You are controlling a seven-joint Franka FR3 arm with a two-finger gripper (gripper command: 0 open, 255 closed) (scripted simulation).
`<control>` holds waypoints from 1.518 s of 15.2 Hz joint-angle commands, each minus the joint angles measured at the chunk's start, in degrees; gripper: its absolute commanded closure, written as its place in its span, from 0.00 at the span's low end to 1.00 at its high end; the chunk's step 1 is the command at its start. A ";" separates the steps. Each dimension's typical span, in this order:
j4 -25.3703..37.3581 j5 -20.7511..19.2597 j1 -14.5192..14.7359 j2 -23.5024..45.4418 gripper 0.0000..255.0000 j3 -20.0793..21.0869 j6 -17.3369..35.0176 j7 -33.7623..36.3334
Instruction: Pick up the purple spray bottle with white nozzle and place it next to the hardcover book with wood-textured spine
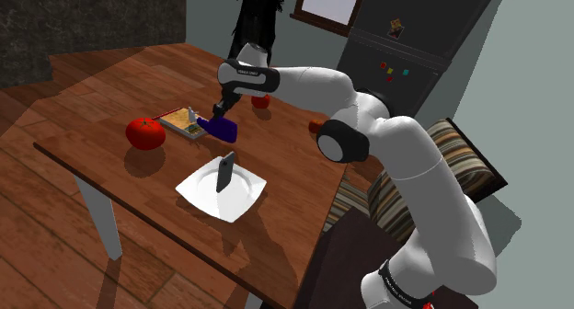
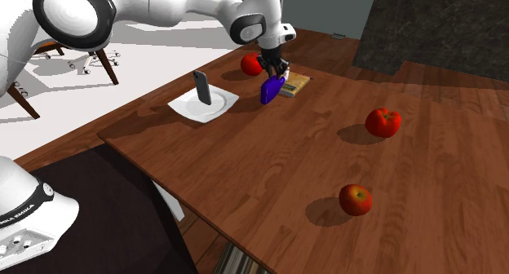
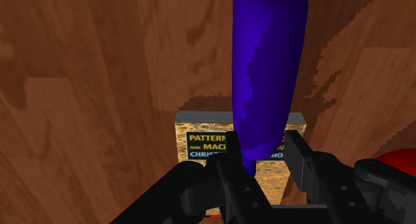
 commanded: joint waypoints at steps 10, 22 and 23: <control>-1.04 0.18 0.27 -0.20 0.00 0.06 0.72 -0.31; -6.12 -0.86 1.70 -6.68 0.00 -1.39 -1.06 -0.80; -6.12 -0.86 1.70 -6.68 0.00 -1.39 -1.06 -0.80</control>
